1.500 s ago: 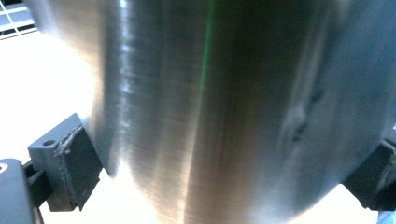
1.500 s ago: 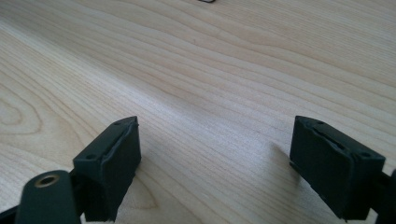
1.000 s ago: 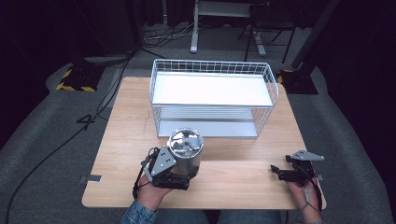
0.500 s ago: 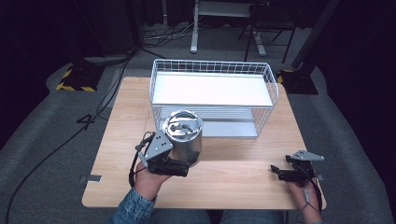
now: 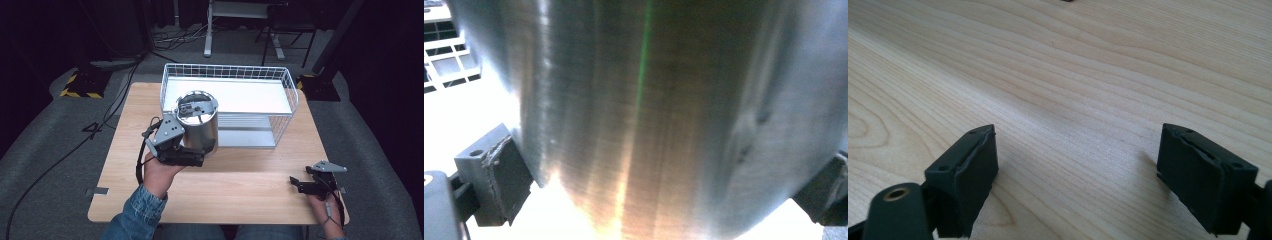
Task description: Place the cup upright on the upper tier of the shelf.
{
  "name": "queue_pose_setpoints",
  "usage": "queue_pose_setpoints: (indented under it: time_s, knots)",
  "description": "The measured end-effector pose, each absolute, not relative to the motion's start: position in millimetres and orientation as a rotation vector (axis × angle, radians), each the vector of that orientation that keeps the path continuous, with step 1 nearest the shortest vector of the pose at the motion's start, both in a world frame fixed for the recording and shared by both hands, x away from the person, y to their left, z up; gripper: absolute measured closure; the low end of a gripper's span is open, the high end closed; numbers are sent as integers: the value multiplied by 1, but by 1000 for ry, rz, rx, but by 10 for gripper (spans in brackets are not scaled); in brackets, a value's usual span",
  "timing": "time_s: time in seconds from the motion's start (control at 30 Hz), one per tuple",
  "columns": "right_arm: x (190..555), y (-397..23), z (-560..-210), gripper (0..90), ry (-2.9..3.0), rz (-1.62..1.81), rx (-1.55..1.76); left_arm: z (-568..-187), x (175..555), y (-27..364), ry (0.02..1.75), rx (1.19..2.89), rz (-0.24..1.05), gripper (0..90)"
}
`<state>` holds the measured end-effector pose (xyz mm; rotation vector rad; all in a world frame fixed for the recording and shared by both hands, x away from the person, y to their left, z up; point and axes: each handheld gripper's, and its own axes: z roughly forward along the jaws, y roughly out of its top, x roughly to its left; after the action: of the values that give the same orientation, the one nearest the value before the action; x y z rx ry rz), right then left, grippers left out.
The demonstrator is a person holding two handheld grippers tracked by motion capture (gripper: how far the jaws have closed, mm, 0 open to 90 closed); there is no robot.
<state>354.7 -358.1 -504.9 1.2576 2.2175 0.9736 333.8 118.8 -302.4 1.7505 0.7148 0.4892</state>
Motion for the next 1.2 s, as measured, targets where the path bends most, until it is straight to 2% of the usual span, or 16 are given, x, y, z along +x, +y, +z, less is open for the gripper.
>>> queue_pose_setpoints:
  time_s: [0.57,1.2]
  knots:
    - [354,-357,-505,171,2214,971,1258,-262,386,109,768,1683,499,37]
    - [355,-358,-505,171,2210,970,1262,-244,445,85,805,1651,540,37]
